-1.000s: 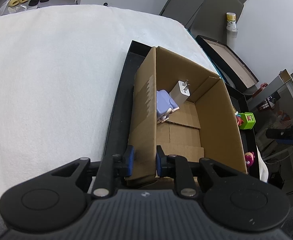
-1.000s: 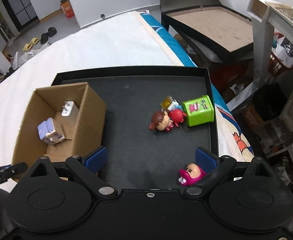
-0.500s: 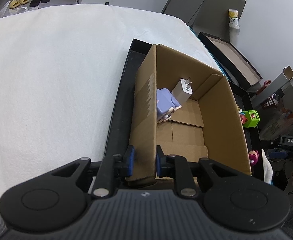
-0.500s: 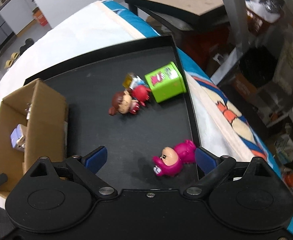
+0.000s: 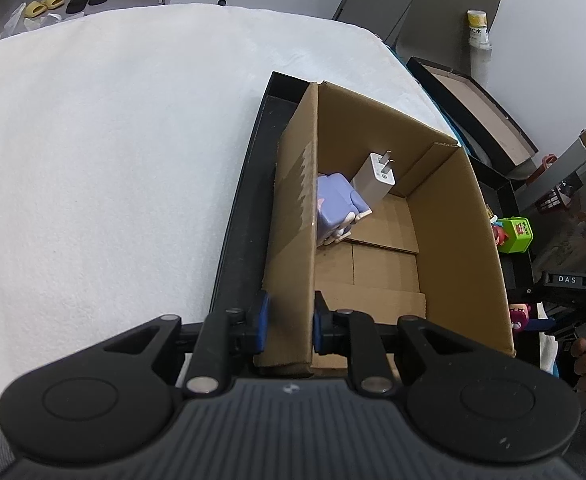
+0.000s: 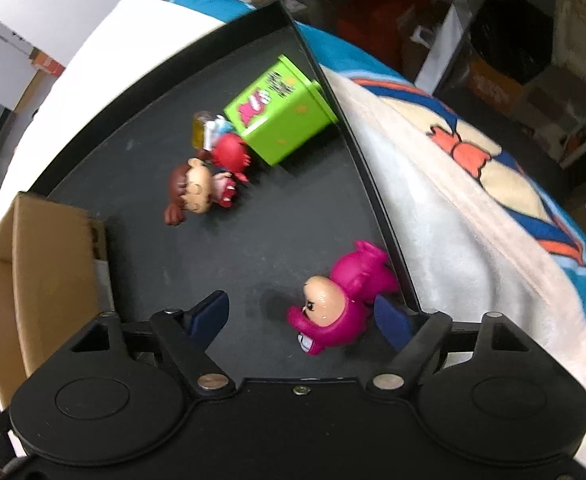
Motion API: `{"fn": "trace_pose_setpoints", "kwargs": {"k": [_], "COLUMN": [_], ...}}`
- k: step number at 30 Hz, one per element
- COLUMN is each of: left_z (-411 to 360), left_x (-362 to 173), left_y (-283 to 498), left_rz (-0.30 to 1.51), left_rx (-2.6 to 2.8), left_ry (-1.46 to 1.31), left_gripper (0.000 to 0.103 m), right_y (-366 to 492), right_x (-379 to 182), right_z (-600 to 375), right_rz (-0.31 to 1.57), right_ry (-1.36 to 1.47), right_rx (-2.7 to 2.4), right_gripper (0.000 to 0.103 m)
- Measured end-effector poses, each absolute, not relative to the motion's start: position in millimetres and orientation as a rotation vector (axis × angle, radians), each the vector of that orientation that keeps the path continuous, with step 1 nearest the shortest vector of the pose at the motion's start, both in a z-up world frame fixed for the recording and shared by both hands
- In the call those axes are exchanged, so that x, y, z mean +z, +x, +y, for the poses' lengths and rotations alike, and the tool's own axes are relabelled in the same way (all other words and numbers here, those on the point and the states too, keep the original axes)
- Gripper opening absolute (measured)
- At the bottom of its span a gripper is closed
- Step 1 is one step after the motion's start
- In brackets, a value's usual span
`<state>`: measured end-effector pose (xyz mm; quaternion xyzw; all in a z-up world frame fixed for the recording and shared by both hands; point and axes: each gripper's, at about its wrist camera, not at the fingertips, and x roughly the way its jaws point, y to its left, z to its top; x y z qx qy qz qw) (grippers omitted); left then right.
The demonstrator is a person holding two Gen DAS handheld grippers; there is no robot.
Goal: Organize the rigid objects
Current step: 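Move the right gripper to the magenta figure and lower onto it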
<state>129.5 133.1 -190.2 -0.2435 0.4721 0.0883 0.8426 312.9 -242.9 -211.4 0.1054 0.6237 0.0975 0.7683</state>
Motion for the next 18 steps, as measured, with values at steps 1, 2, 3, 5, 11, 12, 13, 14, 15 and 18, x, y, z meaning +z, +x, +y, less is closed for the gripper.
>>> {"fn": "trace_pose_setpoints", "kwargs": {"k": [1, 2, 3, 5, 11, 12, 13, 14, 15, 18], "left_z": [132.8, 132.5, 132.5, 132.1, 131.8, 131.7, 131.4, 130.8, 130.3, 129.5], "left_x": [-190.2, -190.1, -190.0, -190.0, -189.6, -189.7, -189.5, -189.2, -188.8, -188.3], "left_y": [129.8, 130.0, 130.2, 130.7, 131.6, 131.5, 131.5, 131.5, 131.6, 131.4], "left_rz": [0.999, 0.999, 1.001, 1.005, 1.008, 1.008, 1.009, 1.010, 1.011, 1.014], "left_rx": [0.188, 0.190, 0.191, 0.192, 0.194, 0.195, 0.196, 0.195, 0.195, 0.191], "left_ry": [-0.512, -0.511, -0.510, -0.504, -0.508, -0.509, -0.508, -0.505, -0.501, -0.496], "left_gripper": [0.020, 0.020, 0.020, 0.020, 0.020, 0.020, 0.020, 0.020, 0.020, 0.020], "right_y": [313.6, 314.1, 314.7, 315.6, 315.2, 315.7, 316.0, 316.2, 316.3, 315.1], "right_x": [-214.1, -215.4, -217.2, -218.8, -216.7, -216.5, -215.9, -215.7, -216.0, -215.2], "right_z": [-243.7, -244.7, -245.2, -245.2, -244.8, -245.2, -245.3, -245.4, -245.4, -244.9], "right_rz": [1.361, 1.363, 1.365, 1.365, 1.331, 1.324, 1.312, 1.305, 1.301, 1.293], "right_ry": [0.236, 0.239, 0.246, 0.251, 0.245, 0.244, 0.235, 0.226, 0.217, 0.183], "right_rx": [0.208, 0.206, 0.208, 0.204, 0.205, 0.206, 0.204, 0.203, 0.200, 0.196], "right_gripper": [0.078, 0.076, 0.075, 0.075, 0.070, 0.066, 0.064, 0.061, 0.058, 0.039]}}
